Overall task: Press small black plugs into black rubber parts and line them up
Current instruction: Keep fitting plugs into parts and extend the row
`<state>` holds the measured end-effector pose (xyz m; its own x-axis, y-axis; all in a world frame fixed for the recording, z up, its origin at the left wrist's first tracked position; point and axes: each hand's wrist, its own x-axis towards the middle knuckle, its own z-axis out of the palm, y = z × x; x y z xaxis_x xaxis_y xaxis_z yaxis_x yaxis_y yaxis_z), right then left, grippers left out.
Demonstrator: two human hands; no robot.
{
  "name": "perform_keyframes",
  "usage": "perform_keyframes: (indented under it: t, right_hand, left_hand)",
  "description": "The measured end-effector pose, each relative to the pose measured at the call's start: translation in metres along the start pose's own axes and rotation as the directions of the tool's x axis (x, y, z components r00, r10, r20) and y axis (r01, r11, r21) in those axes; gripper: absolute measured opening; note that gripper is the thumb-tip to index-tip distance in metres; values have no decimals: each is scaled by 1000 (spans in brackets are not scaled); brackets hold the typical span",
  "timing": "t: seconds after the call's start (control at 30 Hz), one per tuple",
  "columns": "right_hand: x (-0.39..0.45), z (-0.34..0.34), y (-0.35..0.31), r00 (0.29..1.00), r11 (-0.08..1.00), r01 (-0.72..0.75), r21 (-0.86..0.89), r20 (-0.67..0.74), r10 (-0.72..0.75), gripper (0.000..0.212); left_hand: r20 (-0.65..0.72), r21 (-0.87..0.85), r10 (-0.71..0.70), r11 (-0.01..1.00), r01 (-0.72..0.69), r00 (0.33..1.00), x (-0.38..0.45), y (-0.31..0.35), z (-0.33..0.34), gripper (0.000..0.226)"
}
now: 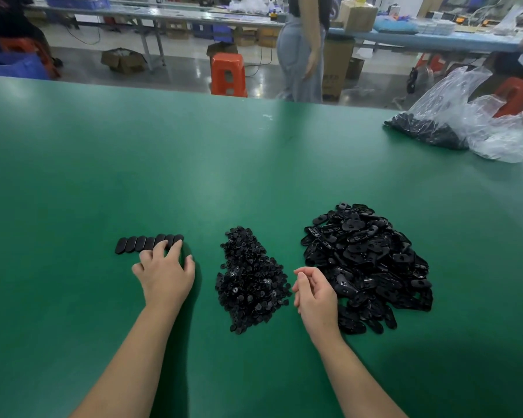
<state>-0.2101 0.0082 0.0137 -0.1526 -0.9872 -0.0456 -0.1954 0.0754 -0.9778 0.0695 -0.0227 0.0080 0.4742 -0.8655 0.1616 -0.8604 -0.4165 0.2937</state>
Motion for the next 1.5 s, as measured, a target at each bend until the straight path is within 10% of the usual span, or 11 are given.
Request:
perform_keyframes:
  t: [0.27,0.83,0.97,1.17,1.4,1.5]
  right_hand:
    - [1,1,3,1000,999,11,-34,-10,-12,17]
    - [28,-12,-15,996,977,-53,-208,62,67,7]
    - [49,-33,-27,988,552,138,-822,79,-130,19]
    - [64,-41,-26,976,189,218,-957,212,-51,36]
    - [67,-45,-31,964,206,243,-948,213,-158,20]
    - [68,-48,-33,949,377,273,-885,184,-255,19]
  left_hand:
    - [29,-388,90,919,-72,996,-15,35,4,32]
    - [7,-398,142,909,-128,990,-26,39,17,21]
    - [-3,-416,127,902,-117,992,-26,40,16,20]
    - [-3,-421,125,900,-115,992,-25,40,17,19]
    - [-1,-424,126,899,-114,992,-25,39,18,19]
    - [3,-426,125,898,-112,992,-25,39,18,19]
